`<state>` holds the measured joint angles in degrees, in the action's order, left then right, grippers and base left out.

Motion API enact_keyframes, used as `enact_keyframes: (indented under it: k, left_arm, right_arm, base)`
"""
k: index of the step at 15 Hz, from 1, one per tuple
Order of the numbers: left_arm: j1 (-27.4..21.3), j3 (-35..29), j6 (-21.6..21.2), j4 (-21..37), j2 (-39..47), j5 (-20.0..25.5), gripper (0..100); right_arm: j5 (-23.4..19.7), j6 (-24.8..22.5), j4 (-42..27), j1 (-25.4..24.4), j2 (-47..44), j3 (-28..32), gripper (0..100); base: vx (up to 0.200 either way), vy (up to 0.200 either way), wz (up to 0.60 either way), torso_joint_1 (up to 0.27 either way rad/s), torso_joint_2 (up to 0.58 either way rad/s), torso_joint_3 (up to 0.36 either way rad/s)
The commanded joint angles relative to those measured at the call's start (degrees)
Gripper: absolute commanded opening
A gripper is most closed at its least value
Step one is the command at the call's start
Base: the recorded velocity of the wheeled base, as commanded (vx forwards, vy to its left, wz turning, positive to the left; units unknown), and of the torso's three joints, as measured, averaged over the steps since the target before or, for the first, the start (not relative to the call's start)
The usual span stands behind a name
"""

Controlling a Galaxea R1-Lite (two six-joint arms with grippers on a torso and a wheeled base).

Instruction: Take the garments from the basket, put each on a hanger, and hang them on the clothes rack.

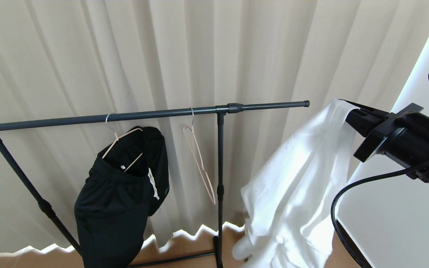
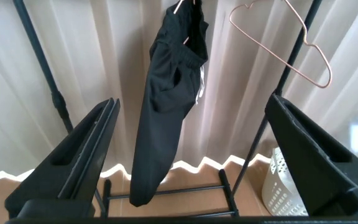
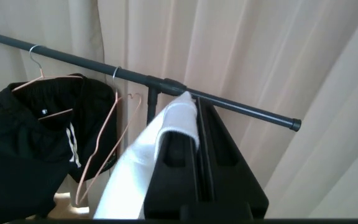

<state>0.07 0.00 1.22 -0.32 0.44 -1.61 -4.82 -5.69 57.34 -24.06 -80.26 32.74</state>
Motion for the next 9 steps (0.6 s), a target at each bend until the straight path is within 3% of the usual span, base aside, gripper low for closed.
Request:
enact_keyframes:
  k: [1, 2, 6, 9]
  left_arm:
    - [0.0, 0.0, 0.0, 0.0, 0.1, 0.0, 100]
    - [0.0, 0.0, 0.0, 0.0, 0.1, 0.0, 100]
    - [0.0, 0.0, 0.0, 0.0, 0.1, 0.0, 100]
    - [0.0, 0.0, 0.0, 0.0, 0.1, 0.0, 100]
  right_arm:
    - [0.0, 0.0, 0.0, 0.0, 0.0, 0.0, 0]
    - [0.0, 0.0, 0.0, 0.1, 0.0, 0.0, 0]
    - [0.0, 0.0, 0.0, 0.1, 0.2, 0.0, 0]
    - [0.0, 0.0, 0.0, 0.1, 0.2, 0.0, 0]
  base:
    - [0.0, 0.2, 0.0, 0.002, 0.0, 0.002]
    - [0.0, 0.2, 0.0, -0.002, 0.0, 0.007]
    - [-0.2, 0.2, 0.0, 0.009, 0.01, -0.003]
    - [-0.2, 0.0, 0.0, -0.017, 0.01, 0.01]
